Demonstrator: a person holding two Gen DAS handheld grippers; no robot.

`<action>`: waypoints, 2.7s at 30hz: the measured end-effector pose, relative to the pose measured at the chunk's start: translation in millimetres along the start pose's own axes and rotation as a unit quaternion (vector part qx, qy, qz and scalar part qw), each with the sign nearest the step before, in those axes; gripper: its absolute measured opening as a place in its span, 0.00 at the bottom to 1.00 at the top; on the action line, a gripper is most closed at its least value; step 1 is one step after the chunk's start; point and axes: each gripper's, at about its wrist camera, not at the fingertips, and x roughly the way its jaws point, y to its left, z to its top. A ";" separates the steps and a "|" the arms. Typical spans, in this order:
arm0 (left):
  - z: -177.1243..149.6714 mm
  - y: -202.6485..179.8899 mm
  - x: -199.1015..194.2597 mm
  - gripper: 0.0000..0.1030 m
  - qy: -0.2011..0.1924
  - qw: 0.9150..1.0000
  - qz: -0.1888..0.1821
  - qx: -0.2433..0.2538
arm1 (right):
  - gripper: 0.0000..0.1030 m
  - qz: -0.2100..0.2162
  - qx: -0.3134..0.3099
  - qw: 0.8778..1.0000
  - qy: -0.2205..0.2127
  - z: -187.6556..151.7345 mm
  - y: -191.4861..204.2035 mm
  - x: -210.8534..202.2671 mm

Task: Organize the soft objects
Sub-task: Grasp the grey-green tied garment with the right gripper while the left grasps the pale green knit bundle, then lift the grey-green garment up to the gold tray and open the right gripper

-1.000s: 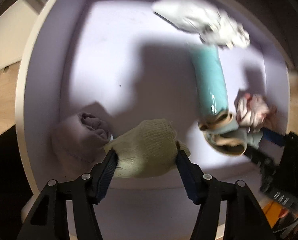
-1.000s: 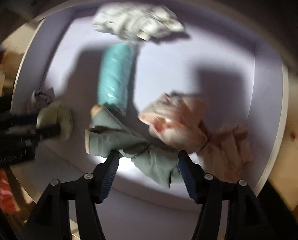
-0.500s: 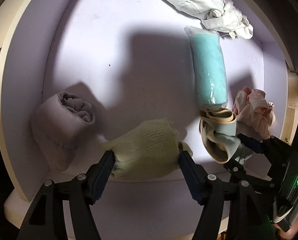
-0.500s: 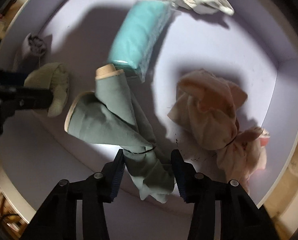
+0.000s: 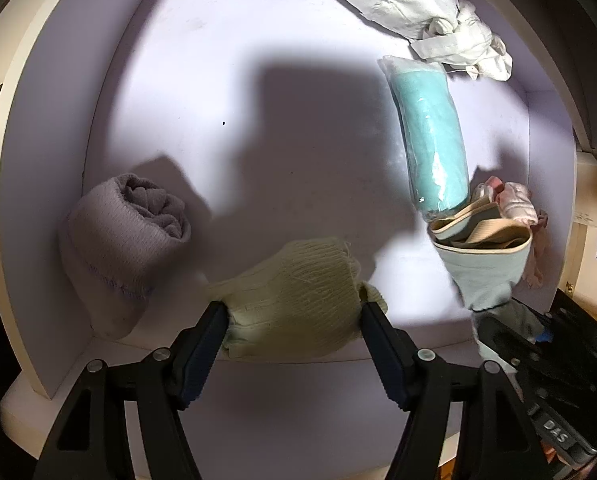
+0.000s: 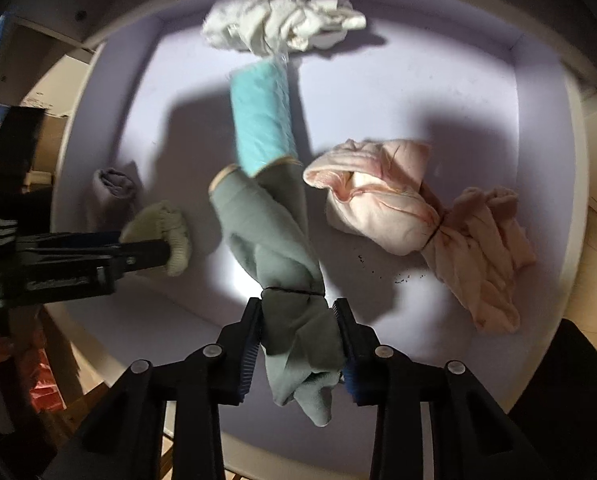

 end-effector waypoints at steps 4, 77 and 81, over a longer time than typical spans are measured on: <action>-9.9 2.9 -1.4 0.61 -0.005 1.000 -0.005 0.004 | 0.33 0.018 0.012 1.000 -0.014 -5.7 -7.1 -9.1; -11.4 16.7 -36.3 0.58 -0.023 0.999 -0.007 -0.029 | 0.33 0.007 0.001 0.968 -0.253 154.9 8.3 -275.7; -12.4 17.7 -36.9 0.58 -0.023 0.999 -0.011 -0.031 | 0.43 -0.005 -0.018 0.976 -0.218 155.0 19.5 -249.5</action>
